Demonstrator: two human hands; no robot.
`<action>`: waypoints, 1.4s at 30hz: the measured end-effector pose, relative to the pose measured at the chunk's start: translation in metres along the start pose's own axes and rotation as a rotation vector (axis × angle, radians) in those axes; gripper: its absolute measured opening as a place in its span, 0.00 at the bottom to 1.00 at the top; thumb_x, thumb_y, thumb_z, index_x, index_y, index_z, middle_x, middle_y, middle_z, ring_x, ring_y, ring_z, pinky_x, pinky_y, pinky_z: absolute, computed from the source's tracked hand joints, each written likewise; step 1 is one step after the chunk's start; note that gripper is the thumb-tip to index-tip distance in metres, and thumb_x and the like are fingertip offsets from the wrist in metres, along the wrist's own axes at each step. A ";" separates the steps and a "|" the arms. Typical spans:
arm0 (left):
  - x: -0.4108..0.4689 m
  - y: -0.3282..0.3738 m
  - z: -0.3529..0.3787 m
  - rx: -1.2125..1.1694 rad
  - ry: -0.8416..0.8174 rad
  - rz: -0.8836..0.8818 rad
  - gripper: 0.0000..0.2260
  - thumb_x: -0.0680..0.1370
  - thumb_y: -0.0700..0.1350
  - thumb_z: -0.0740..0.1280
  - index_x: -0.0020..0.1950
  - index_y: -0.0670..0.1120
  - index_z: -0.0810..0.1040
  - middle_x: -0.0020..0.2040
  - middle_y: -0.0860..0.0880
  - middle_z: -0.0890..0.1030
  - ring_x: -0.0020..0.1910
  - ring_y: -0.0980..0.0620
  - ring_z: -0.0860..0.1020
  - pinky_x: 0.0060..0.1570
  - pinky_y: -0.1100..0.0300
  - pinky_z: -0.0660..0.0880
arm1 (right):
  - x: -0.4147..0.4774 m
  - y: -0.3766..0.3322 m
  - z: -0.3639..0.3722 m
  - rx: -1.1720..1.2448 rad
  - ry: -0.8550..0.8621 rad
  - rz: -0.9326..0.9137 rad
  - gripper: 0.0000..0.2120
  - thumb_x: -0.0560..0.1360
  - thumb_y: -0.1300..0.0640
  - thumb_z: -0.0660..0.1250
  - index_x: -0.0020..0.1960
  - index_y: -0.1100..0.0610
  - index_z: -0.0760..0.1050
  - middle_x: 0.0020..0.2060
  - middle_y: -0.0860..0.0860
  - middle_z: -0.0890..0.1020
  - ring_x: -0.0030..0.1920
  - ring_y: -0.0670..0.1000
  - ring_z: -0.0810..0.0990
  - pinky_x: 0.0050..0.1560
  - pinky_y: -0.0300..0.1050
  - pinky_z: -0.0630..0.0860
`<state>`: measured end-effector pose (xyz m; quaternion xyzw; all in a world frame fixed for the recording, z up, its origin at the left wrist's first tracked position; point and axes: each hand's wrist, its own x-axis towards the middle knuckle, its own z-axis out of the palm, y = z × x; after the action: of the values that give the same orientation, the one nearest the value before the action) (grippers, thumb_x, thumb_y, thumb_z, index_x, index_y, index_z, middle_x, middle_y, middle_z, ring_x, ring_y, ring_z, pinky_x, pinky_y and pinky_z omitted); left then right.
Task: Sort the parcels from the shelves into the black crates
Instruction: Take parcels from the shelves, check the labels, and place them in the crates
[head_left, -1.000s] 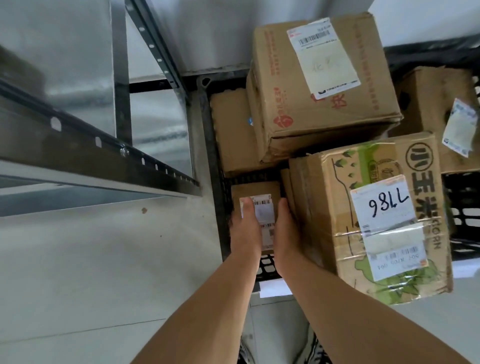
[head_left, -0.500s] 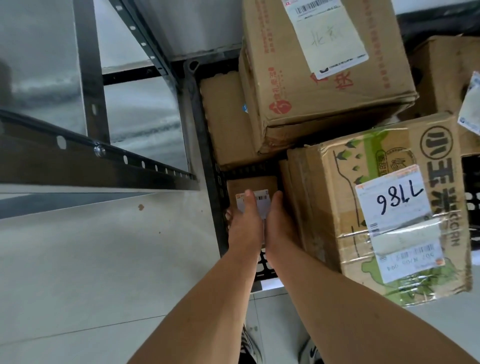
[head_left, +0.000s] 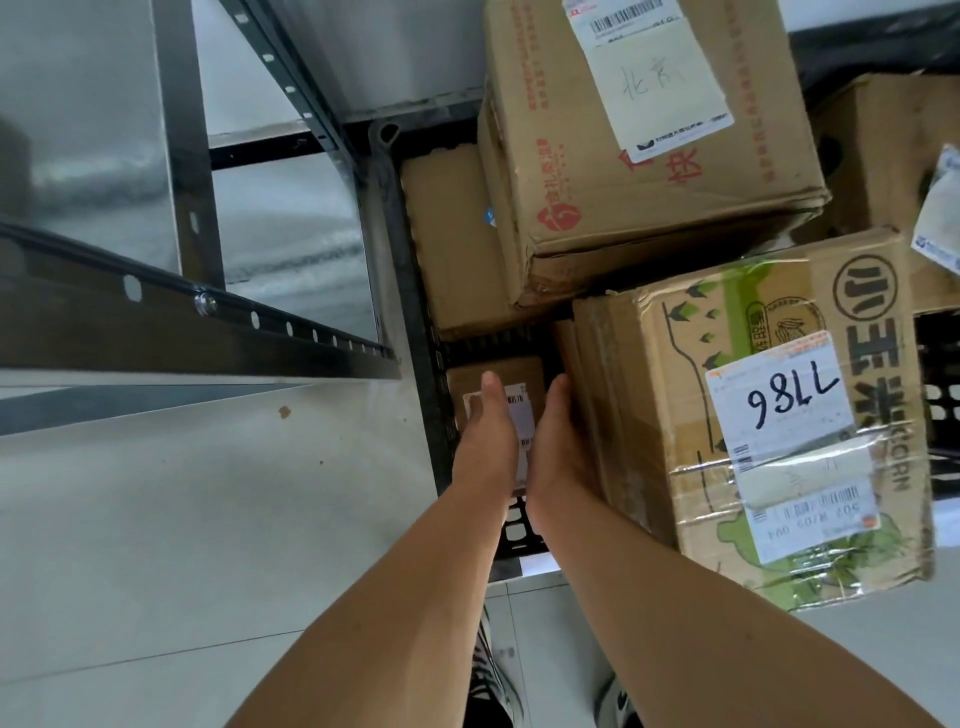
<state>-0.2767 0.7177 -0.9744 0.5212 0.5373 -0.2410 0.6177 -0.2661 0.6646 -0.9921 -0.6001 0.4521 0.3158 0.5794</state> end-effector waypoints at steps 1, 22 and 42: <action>0.000 0.005 -0.002 -0.060 0.002 -0.027 0.34 0.75 0.74 0.48 0.65 0.54 0.78 0.57 0.46 0.83 0.57 0.46 0.81 0.62 0.46 0.75 | 0.003 0.002 0.004 0.026 -0.014 -0.010 0.32 0.77 0.28 0.57 0.72 0.47 0.72 0.66 0.52 0.80 0.63 0.52 0.79 0.64 0.51 0.74; 0.055 0.033 0.000 -0.263 -0.037 -0.245 0.40 0.72 0.77 0.50 0.60 0.46 0.80 0.53 0.43 0.84 0.53 0.43 0.82 0.62 0.49 0.73 | 0.027 0.026 -0.004 0.147 -0.012 0.088 0.23 0.80 0.32 0.55 0.62 0.47 0.75 0.55 0.49 0.82 0.57 0.49 0.79 0.61 0.45 0.69; 0.086 0.012 -0.003 -0.448 -0.091 -0.243 0.39 0.69 0.79 0.53 0.51 0.47 0.82 0.51 0.40 0.85 0.53 0.40 0.83 0.61 0.43 0.76 | 0.043 0.012 0.023 0.278 0.012 0.059 0.23 0.80 0.35 0.61 0.65 0.51 0.74 0.62 0.57 0.81 0.61 0.58 0.80 0.65 0.54 0.75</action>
<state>-0.2417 0.7475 -1.0483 0.2919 0.6075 -0.2116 0.7078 -0.2568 0.6804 -1.0388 -0.5024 0.5125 0.2636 0.6446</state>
